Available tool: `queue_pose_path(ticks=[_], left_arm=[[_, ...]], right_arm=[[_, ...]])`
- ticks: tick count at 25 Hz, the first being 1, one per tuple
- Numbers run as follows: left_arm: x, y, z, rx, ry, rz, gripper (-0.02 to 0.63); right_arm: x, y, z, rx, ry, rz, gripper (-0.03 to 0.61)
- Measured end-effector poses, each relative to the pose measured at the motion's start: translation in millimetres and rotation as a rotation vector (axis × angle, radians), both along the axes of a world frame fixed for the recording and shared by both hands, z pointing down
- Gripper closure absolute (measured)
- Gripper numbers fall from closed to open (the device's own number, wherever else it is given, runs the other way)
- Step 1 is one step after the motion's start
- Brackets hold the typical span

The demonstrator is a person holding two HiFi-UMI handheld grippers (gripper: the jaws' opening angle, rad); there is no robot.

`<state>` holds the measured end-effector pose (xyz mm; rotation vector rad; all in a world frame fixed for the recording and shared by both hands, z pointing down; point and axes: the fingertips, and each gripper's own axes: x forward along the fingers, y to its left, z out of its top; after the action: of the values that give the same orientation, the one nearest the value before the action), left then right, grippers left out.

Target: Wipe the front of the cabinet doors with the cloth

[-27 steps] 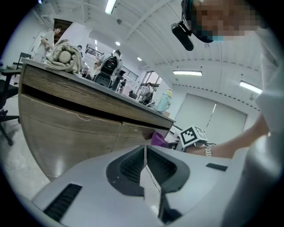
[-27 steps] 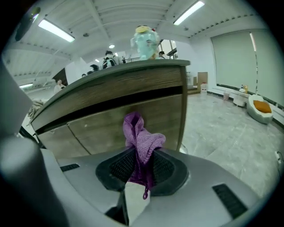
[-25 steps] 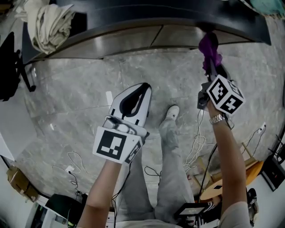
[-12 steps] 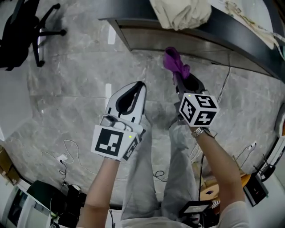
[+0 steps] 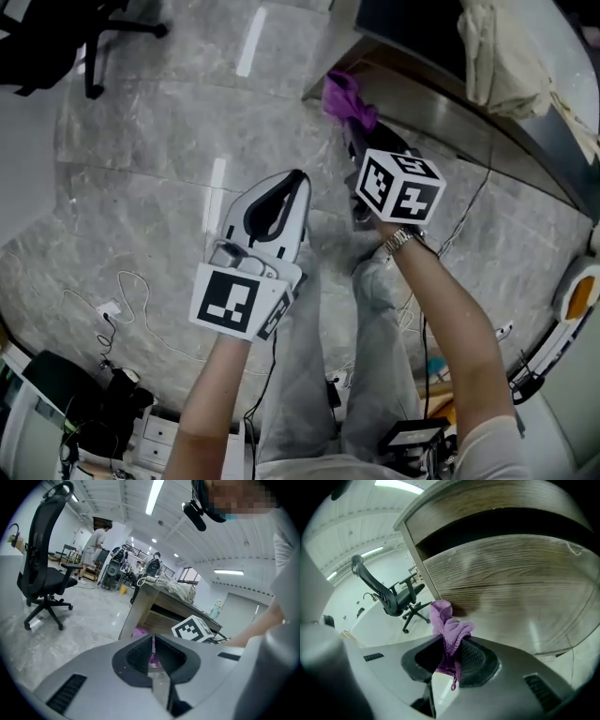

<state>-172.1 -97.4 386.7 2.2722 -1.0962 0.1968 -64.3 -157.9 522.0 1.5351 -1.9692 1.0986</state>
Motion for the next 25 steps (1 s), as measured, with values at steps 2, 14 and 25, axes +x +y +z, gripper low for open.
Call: queue_pose_path(ticks=[2, 14, 25], left_arm=[[-15, -4, 2, -0.003, -0.007, -0.016, 0.592], [-10, -2, 13, -0.017, -0.093, -0.032, 0.592], [172, 33, -13, 0.02, -0.045, 0.142, 0.592]], right_arm=[[-3, -13, 4, 0.003, 0.009, 0.016, 0.489], [67, -23, 6, 0.04, 0.037, 0.016, 0.489], [248, 38, 7, 0.004, 0.079, 0.164, 0.488]])
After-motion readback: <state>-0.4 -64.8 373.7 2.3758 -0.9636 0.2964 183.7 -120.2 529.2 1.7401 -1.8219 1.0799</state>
